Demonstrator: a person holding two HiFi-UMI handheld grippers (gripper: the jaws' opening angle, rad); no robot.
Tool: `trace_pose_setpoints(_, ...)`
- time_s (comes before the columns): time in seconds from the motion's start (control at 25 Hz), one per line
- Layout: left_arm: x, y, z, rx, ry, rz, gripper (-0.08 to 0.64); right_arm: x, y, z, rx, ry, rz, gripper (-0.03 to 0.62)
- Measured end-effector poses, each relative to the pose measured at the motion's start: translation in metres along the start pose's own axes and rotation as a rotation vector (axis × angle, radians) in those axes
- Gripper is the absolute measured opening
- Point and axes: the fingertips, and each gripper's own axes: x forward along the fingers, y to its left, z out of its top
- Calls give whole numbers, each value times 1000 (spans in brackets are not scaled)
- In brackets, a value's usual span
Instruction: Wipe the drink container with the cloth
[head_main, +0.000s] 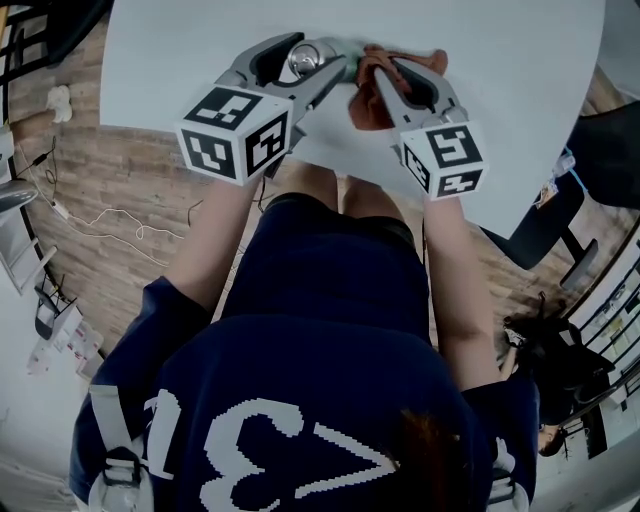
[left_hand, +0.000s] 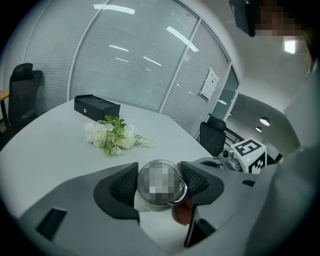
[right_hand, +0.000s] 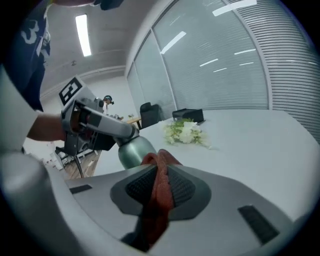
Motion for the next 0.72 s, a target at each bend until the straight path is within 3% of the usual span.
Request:
trace_pose_setpoints(0.16, 3, -4, 1, 40, 10, 7, 273, 11, 8, -43, -203, 193, -25, 74)
trace_pose_setpoints(0.24, 4, -6, 1, 51, 12, 7, 273, 4, 1, -57, -254, 242, -59, 74)
trace_pose_setpoints(0.44, 9, -11, 4, 88, 6, 2, 273, -17, -25, -58, -181, 243, -136, 77)
trace_pose_setpoints(0.6, 15, -21, 5, 144, 2, -14, 273, -19, -24, -54, -149, 238, -90, 95)
trace_pose_setpoints(0.72, 18, -37, 4, 144, 2, -94, 275, -18, -15, -45, -139, 226, -43, 161)
